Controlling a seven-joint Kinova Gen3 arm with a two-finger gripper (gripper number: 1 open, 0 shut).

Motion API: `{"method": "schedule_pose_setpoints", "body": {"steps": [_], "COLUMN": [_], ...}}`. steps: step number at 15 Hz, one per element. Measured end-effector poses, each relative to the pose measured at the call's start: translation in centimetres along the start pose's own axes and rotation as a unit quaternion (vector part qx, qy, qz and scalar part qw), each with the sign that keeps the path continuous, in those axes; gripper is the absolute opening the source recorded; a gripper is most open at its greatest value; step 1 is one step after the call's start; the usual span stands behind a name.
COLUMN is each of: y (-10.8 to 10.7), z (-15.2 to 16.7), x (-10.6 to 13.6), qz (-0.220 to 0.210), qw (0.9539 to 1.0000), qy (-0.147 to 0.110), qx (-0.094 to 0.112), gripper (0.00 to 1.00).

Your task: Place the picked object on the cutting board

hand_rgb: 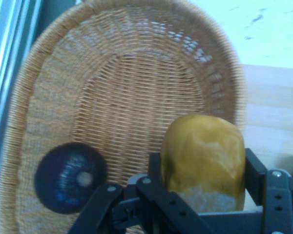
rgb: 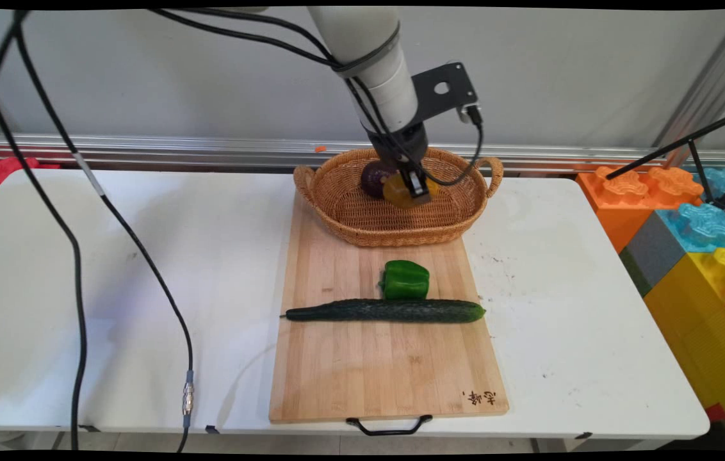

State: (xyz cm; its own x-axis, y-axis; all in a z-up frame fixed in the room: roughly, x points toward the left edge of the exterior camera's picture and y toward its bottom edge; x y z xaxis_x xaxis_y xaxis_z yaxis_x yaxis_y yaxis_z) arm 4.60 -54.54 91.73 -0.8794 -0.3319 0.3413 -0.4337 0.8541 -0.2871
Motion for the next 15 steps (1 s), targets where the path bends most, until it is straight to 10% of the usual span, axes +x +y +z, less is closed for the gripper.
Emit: {"method": "schedule_pose_setpoints", "body": {"steps": [7,15], "y": [6.5,12.4], "z": [-3.8,-3.0], "x": [-1.5,-9.2], "qz": [-0.048,-0.052], "qw": [0.9972,0.9891], "qy": [-0.039,-0.093], "qx": [-0.043,-0.102], "gripper": [0.00,0.00]}}
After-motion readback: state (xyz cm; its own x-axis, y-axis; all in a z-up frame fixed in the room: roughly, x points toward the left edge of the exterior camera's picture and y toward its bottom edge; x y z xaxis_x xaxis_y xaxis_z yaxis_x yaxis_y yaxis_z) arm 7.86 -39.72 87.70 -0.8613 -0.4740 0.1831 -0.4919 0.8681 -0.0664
